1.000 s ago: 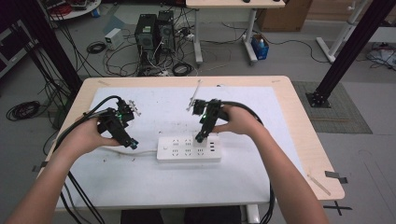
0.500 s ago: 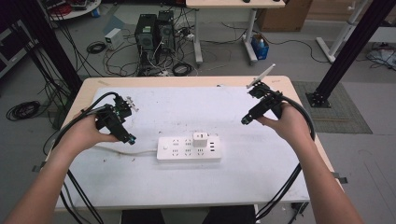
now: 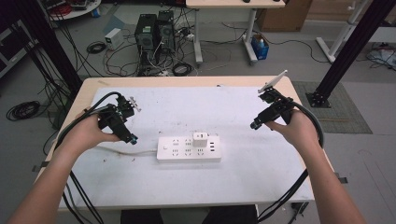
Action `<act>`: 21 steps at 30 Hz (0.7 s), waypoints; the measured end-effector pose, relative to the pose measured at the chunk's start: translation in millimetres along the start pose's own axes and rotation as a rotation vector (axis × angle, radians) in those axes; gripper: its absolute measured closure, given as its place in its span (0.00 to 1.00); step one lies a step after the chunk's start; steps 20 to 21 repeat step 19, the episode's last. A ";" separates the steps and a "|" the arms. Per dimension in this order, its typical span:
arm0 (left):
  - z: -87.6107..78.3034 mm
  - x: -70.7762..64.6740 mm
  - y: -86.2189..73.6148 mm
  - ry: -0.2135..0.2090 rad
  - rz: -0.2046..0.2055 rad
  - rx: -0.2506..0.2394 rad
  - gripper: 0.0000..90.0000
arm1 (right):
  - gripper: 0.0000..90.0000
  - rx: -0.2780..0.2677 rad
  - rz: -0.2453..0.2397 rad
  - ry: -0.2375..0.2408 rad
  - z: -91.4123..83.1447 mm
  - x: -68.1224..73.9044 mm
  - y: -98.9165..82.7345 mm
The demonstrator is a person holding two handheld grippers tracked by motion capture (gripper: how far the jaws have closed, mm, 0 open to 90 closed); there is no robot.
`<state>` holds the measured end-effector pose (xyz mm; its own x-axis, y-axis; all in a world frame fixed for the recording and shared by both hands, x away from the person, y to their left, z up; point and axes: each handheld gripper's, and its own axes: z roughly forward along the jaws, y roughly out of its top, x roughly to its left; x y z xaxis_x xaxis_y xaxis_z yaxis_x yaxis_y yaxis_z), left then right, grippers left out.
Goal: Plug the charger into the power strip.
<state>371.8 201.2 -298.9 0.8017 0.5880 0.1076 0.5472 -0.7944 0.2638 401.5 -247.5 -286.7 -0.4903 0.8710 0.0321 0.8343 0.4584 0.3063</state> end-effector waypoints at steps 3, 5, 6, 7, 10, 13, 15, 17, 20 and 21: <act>-0.8 -0.5 -0.1 0.001 -0.001 -0.001 0.22 | 0.25 0.000 -0.007 0.001 0.7 0.4 -0.2; -0.9 -0.5 0.0 0.000 -0.002 -0.002 0.22 | 0.25 0.003 -0.004 -0.001 0.7 0.5 0.0; -1.0 -0.7 0.1 0.001 0.000 -0.001 0.22 | 0.25 0.002 -0.003 0.000 1.0 0.6 0.1; -1.2 -0.4 0.1 0.000 0.006 0.002 0.22 | 0.25 0.002 -0.009 0.000 1.0 0.8 0.0; -0.5 -0.7 -0.5 -0.001 0.004 0.003 0.22 | 0.25 -0.001 -0.014 0.002 2.1 1.7 -0.7; 0.4 -0.4 -2.2 -0.003 0.007 0.000 0.22 | 0.25 0.005 -0.017 -0.001 4.2 1.2 -1.4; 1.0 -0.4 -3.4 -0.003 0.002 -0.004 0.22 | 0.25 0.003 -0.014 -0.002 5.0 0.9 -2.1; 0.7 0.3 -4.3 -0.003 0.006 -0.005 0.22 | 0.25 0.005 -0.013 -0.002 5.5 0.3 -2.7; 0.7 0.4 -4.6 -0.002 0.001 -0.010 0.22 | 0.25 0.005 -0.010 -0.001 5.5 -0.6 -3.0; 0.7 0.4 -4.6 -0.002 0.001 -0.010 0.22 | 0.25 0.005 -0.010 -0.001 5.5 -0.6 -3.0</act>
